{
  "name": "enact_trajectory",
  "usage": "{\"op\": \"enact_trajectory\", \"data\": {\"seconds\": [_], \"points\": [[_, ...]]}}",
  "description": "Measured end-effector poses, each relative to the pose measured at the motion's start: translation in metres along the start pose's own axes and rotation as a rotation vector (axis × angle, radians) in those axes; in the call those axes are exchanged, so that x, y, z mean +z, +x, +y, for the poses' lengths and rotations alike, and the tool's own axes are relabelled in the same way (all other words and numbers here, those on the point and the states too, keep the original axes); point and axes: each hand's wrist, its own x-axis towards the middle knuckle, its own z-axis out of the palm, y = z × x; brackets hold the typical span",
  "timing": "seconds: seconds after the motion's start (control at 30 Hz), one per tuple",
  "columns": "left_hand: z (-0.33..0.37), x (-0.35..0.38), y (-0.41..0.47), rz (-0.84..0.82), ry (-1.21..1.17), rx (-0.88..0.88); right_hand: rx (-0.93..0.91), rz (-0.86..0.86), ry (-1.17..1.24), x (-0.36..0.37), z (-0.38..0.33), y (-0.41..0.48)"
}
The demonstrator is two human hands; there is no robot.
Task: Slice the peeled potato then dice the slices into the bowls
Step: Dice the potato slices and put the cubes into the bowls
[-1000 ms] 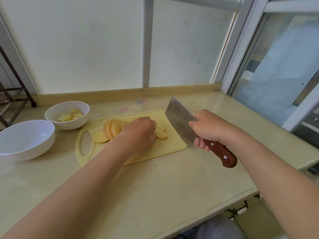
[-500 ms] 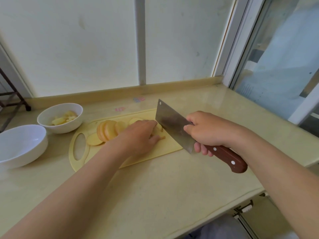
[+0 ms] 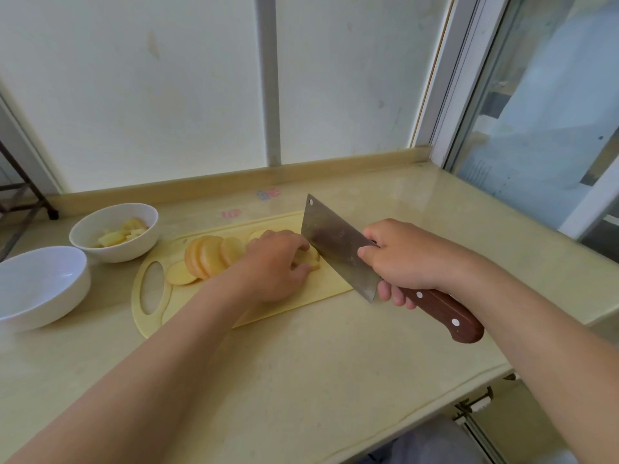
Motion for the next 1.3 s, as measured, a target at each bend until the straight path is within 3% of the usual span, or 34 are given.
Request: {"op": "enact_trajectory", "data": {"seconds": [0.23,0.5,0.7,0.93,1.3], "points": [[0.004,-0.001,-0.001,0.049,-0.044,0.035,0.004,0.015,-0.025,0.007,-0.002,-0.003],[0.022,0.005,-0.006,0.149,-0.086,-0.136,-0.007,0.027,-0.037,0.014,-0.007,0.005],[0.036,0.007,-0.007,0.154,0.012,-0.155,-0.023,0.003,-0.047,0.010,-0.012,0.015],[0.023,0.002,-0.009,0.129,-0.046,-0.090,-0.018,0.008,-0.026,0.008,-0.011,0.013],[0.029,0.000,-0.011,0.145,-0.118,-0.149,0.030,0.045,0.003,0.018,-0.015,0.013]]}}
